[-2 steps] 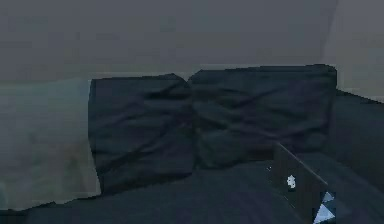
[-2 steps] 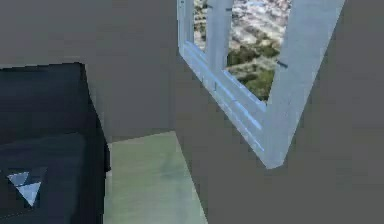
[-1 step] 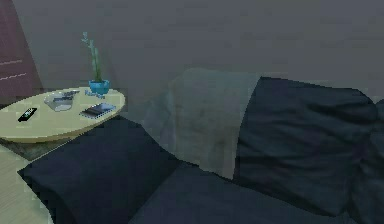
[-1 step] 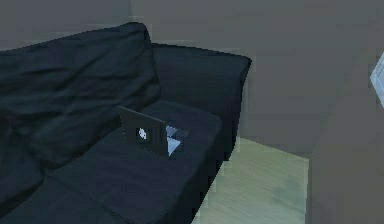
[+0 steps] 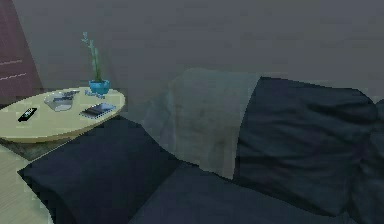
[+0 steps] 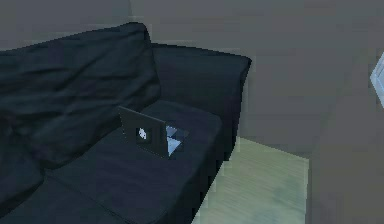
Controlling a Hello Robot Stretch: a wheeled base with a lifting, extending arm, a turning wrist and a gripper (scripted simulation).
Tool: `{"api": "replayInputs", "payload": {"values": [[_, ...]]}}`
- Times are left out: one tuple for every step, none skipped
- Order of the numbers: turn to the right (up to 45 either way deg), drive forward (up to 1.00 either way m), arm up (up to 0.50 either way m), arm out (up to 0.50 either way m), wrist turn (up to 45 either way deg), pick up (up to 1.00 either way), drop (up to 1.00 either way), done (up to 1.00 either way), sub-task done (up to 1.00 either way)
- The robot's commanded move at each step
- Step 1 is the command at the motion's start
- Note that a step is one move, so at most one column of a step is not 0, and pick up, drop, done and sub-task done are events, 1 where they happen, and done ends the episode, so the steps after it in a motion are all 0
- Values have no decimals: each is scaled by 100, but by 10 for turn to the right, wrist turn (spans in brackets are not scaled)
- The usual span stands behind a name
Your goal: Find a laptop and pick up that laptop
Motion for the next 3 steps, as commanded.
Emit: {"api": "replayInputs", "payload": {"values": [[0, 0, 14, 0, 0, 0, 0, 0, 0], [0, 0, 0, 50, 0, 0, 0, 0, 0], [0, 0, 0, 0, 450, 0, 0, 0, 0]]}}
